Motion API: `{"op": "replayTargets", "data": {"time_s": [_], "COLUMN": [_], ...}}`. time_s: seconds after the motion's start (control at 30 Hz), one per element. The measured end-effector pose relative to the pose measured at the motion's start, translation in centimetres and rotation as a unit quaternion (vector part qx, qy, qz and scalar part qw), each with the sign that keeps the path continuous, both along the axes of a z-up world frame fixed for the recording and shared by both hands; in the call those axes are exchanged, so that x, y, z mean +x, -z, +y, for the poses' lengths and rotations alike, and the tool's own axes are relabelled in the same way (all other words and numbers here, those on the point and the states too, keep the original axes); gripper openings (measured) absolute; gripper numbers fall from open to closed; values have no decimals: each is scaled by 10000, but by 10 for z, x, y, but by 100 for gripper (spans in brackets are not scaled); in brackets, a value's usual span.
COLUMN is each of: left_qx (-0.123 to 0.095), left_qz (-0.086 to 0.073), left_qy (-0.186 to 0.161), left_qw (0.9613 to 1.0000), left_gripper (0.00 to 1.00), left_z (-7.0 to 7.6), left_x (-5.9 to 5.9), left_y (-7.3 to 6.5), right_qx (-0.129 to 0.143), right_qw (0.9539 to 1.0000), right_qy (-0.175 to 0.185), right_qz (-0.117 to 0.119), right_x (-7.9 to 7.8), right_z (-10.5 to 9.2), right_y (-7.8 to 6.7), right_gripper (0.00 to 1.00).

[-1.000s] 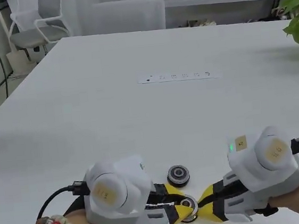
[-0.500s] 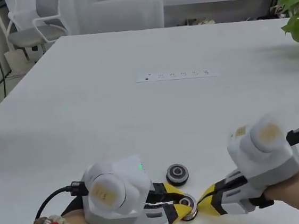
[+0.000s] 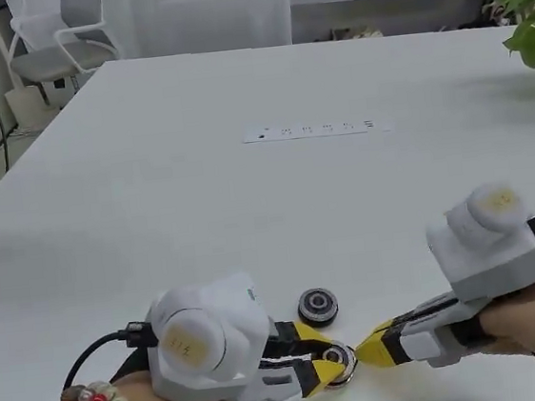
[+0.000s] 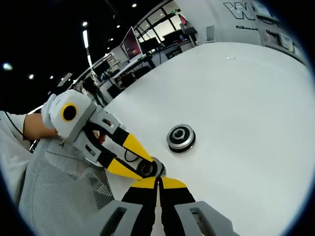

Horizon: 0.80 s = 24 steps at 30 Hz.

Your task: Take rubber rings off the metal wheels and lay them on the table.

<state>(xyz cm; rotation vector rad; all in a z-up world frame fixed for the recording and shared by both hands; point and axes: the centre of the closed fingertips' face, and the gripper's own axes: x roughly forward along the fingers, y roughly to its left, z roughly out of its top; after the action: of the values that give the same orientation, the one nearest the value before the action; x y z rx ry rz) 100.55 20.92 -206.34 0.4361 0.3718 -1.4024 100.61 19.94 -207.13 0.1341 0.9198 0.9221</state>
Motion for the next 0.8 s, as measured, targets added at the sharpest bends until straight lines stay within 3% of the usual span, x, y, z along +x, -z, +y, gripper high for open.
{"op": "replayTargets", "data": {"time_s": [0.17,0.37,0.8], "left_qx": [-19,-21,-47], "left_qz": [46,52,52], "left_qy": [-8,-3,-17], "left_qw": [10000,10000,10000], "left_gripper": [9,9,9], "left_z": [0,0,0], "left_x": [0,0,0], "left_y": [0,0,0], "right_qx": [78,-87,-147], "right_qw": [9998,9999,9997], "right_qy": [91,-40,-148], "right_qz": [173,28,-90], "right_x": [-1,-3,-2], "right_z": [2,5,9], "right_y": [-2,-3,-6], "right_gripper": [0,0,0]}}
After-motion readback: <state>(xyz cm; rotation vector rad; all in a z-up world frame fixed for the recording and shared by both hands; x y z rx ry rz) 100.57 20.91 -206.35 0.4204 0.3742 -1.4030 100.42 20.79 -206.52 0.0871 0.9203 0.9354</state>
